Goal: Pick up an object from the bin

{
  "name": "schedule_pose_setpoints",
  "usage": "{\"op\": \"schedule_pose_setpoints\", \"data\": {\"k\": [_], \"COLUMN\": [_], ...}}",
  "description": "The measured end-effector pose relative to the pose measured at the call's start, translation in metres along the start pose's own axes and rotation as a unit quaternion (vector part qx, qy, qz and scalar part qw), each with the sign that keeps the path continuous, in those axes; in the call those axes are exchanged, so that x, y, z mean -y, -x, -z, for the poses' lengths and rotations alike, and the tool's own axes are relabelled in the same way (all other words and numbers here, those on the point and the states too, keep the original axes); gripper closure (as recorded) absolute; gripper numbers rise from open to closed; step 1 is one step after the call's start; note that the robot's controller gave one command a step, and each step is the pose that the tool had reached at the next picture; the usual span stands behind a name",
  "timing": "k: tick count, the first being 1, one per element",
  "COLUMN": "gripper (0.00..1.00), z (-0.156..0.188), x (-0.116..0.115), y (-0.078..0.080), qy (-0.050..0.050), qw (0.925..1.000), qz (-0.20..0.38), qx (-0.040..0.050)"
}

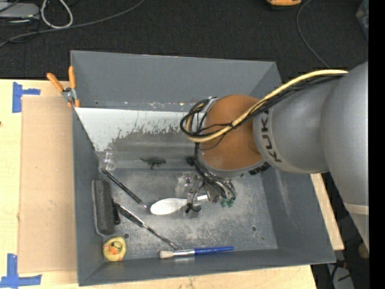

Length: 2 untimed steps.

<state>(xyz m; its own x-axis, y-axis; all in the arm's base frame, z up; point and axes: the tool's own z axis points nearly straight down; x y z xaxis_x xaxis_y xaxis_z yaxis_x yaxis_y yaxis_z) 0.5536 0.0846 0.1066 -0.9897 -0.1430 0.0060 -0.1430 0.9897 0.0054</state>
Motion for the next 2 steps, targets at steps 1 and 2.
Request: {"op": "schedule_pose_setpoints", "data": {"k": [1,2], "gripper": [1.0,1.0], "z": [0.025,0.067], "x": [-0.001,-0.001], "y": [-0.001,-0.001], "qy": [0.0,0.0], "qw": [1.0,1.0], "qz": [0.001,0.001], "qx": [-0.0009,-0.002]}}
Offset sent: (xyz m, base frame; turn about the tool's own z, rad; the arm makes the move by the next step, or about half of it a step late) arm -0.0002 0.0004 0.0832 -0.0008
